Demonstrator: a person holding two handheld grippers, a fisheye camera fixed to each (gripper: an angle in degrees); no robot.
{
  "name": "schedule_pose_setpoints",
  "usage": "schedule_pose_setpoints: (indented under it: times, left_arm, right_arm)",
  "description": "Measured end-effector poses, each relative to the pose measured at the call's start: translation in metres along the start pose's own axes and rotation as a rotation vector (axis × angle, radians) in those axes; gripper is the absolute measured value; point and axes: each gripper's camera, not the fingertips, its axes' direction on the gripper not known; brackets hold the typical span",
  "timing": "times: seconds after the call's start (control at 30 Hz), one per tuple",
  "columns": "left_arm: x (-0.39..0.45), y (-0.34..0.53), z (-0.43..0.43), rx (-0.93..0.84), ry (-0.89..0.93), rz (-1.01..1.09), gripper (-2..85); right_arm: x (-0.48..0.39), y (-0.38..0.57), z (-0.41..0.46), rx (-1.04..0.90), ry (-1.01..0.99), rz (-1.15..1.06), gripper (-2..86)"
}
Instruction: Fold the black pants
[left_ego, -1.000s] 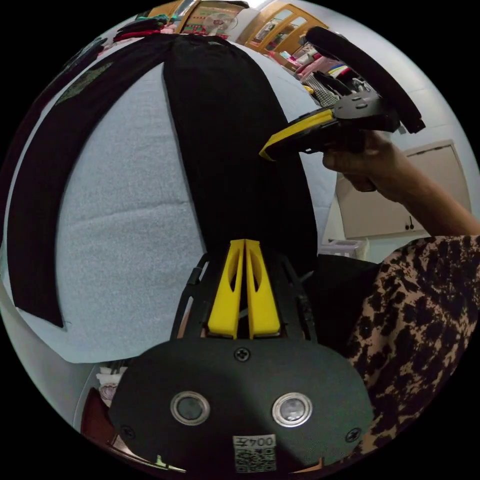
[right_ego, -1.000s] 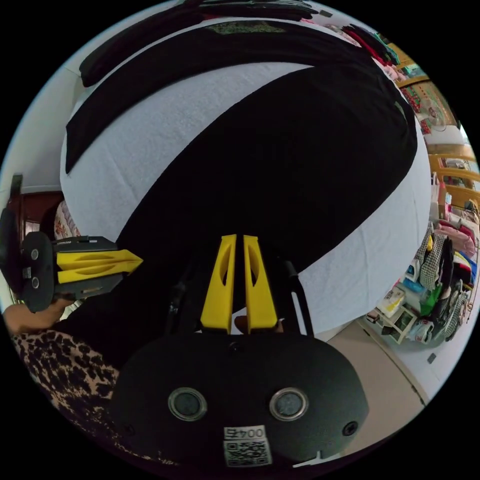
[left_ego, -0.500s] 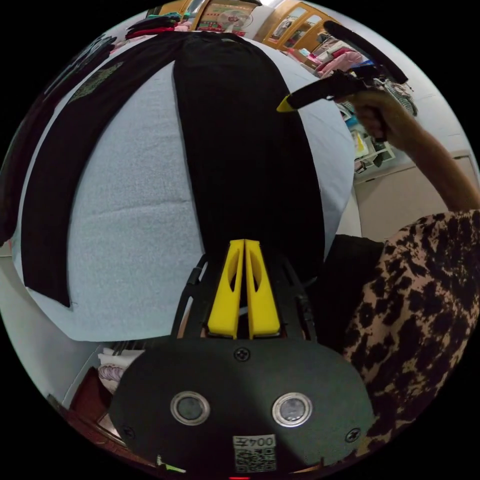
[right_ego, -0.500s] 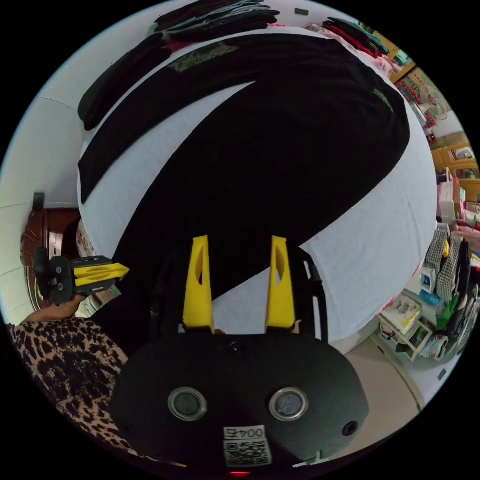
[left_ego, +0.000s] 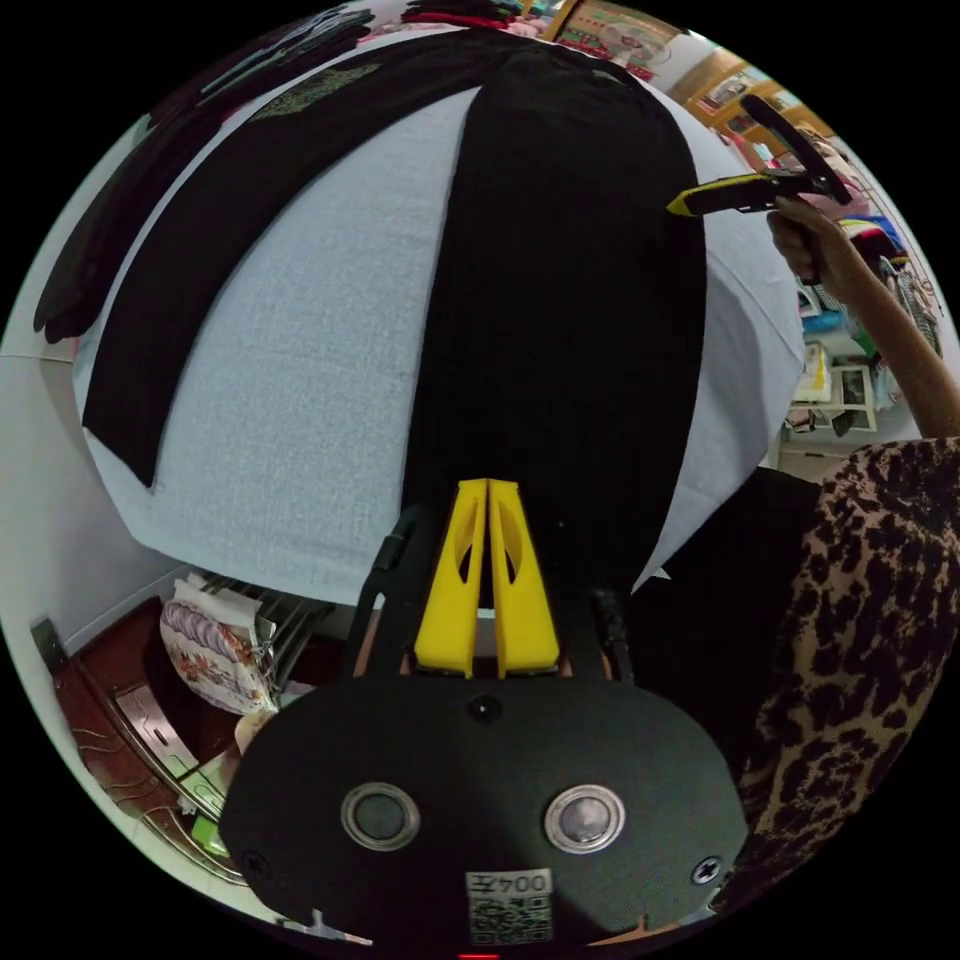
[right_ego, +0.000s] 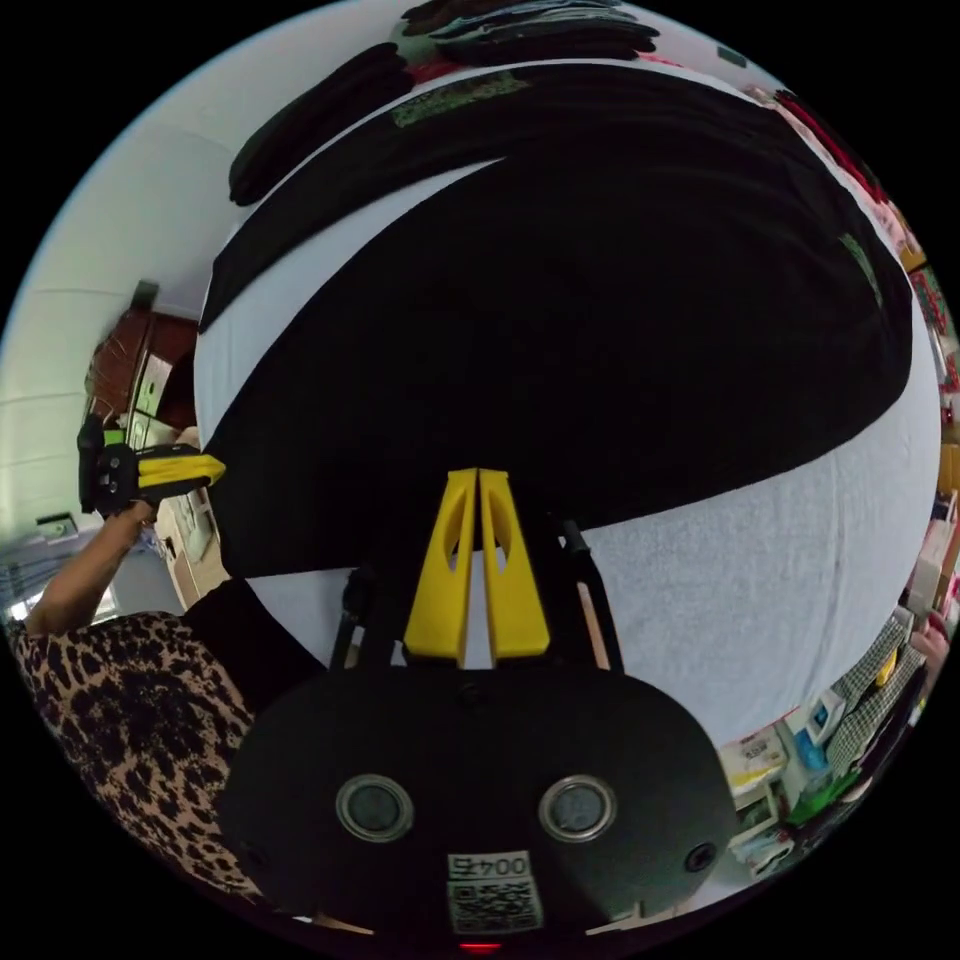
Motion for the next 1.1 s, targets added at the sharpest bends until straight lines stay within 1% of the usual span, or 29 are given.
schedule_pose_setpoints:
  times: [0.1,0.2,0.3,0.37,0.43,0.5,0.57,0.6,0.63,0.67,0.7,0.73,0.77,0.87,0.9,1.03,1.1]
  left_arm:
    - [0.001,0.001,-0.003,0.009,-0.021,-0.026,0.3]
    - [0.0,0.005,-0.006,0.03,-0.035,-0.044,0.3]
    - [-0.003,0.009,-0.009,0.047,-0.037,-0.05,0.4]
    - [-0.002,0.01,-0.012,0.053,-0.068,-0.026,0.7]
    - [-0.002,0.013,-0.014,0.069,-0.09,-0.026,1.1]
    - [-0.006,0.018,-0.017,0.094,-0.084,-0.036,1.7]
    - [-0.021,0.022,-0.02,0.099,-0.002,-0.062,4.0]
    - [-0.027,0.022,-0.022,0.09,0.034,-0.061,5.0]
    - [-0.04,0.019,-0.028,0.094,0.138,-0.069,6.4]
    - [-0.054,0.018,-0.04,0.147,0.239,-0.092,7.3]
    - [-0.061,0.017,-0.048,0.194,0.264,-0.104,7.7]
    - [-0.074,0.013,-0.065,0.283,0.267,-0.108,8.5]
    - [-0.087,0.004,-0.082,0.352,0.226,-0.088,9.2]
    - [-0.126,-0.034,-0.114,0.457,0.118,-0.026,10.3]
    - [-0.136,-0.044,-0.12,0.462,0.105,-0.021,10.4]
    - [-0.201,-0.111,-0.147,0.523,-0.059,-0.005,10.7]
    - [-0.226,-0.139,-0.15,0.507,-0.102,-0.013,10.8]
  right_arm:
    - [-0.007,-0.009,0.001,-0.027,0.051,-0.045,-0.6]
    - [-0.018,-0.019,0.003,-0.052,0.134,-0.034,-0.6]
    - [-0.024,-0.019,0.005,-0.005,0.182,-0.002,-0.4]
    - [-0.029,-0.018,0.007,0.039,0.224,-0.058,-0.1]
    - [-0.027,-0.02,0.007,0.051,0.213,-0.017,0.6]
    - [-0.021,-0.024,0.005,0.044,0.157,0.022,2.7]
    - [-0.011,-0.033,0.0,0.01,0.046,0.053,8.7]
    - [-0.009,-0.035,-0.002,0.019,0.025,0.051,10.3]
    - [-0.006,-0.036,-0.009,0.054,0.02,0.06,10.9]
    - [-0.003,-0.038,-0.014,0.077,0.048,0.078,11.3]
    - [-0.001,-0.038,-0.016,0.085,0.068,0.089,11.4]
    - [0.003,-0.04,-0.017,0.085,0.095,0.103,11.5]
    - [0.008,-0.043,-0.014,0.065,0.099,0.113,11.6]
    - [0.013,-0.05,-0.003,0.025,0.106,0.133,9.5]
    - [0.012,-0.051,-0.004,0.036,0.122,0.131,8.8]
    - [0.006,-0.065,0.001,0.03,0.201,0.158,7.7]
    - [0.001,-0.07,0.002,0.037,0.23,0.157,7.6]
